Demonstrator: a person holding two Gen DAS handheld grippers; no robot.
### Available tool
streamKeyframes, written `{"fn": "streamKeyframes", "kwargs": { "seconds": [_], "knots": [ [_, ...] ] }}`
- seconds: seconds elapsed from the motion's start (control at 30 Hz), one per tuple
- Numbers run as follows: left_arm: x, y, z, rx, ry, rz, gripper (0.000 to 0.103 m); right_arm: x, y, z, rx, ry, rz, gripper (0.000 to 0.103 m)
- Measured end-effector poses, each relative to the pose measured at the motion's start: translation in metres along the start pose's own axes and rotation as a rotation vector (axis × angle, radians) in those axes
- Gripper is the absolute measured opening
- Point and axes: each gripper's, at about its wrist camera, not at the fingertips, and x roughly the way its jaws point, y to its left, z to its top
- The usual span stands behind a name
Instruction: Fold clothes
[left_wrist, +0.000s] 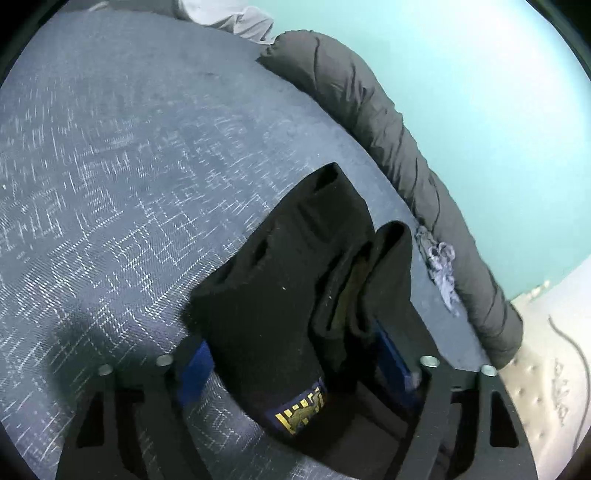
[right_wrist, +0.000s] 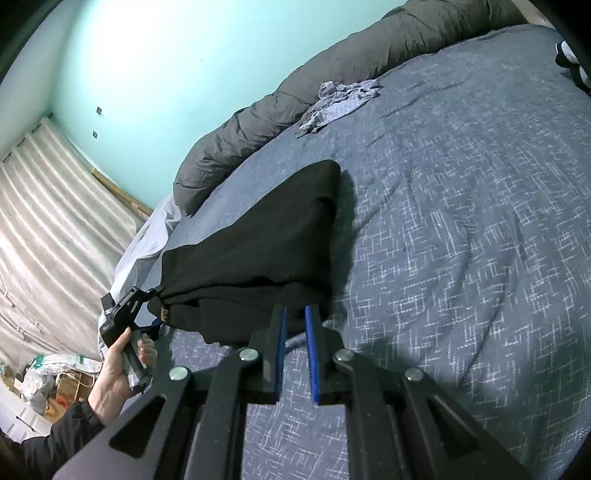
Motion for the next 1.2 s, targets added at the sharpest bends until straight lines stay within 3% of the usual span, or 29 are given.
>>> {"fn": "streamKeyframes", "kwargs": {
  "seconds": [0.03, 0.1, 0.2, 0.43, 0.7, 0.87, 1.0, 1.1, 1.2],
  "knots": [
    [0.000, 0.001, 0.000, 0.003, 0.002, 0.000, 0.067, 0.000, 0.000, 0.000, 0.000, -0.001, 0.000, 0.010],
    [0.000, -0.002, 0.000, 0.021, 0.000, -0.009, 0.048, 0.000, 0.000, 0.000, 0.000, -0.002, 0.000, 0.010],
    [-0.009, -0.013, -0.001, 0.062, -0.018, -0.025, 0.033, 0.000, 0.001, 0.000, 0.001, -0.004, 0.001, 0.010],
    [-0.028, -0.038, 0.000, 0.101, -0.056, -0.092, 0.027, -0.003, -0.001, 0.000, 0.009, -0.016, 0.009, 0.010],
    [-0.057, -0.135, -0.021, 0.283, -0.069, -0.204, 0.024, -0.015, -0.012, 0.007, 0.058, -0.053, 0.034, 0.010],
    [-0.053, -0.227, -0.064, 0.457, 0.004, -0.274, 0.022, -0.021, -0.019, 0.010, 0.096, -0.066, 0.037, 0.010],
    [-0.030, -0.286, -0.131, 0.611, 0.127, -0.314, 0.022, -0.025, -0.024, 0.012, 0.123, -0.075, 0.051, 0.010],
    [0.004, -0.291, -0.181, 0.659, 0.259, -0.257, 0.022, -0.027, -0.027, 0.014, 0.143, -0.081, 0.061, 0.010],
    [0.021, -0.279, -0.200, 0.671, 0.314, -0.182, 0.023, -0.030, -0.030, 0.015, 0.164, -0.087, 0.071, 0.010]
  ]
}}
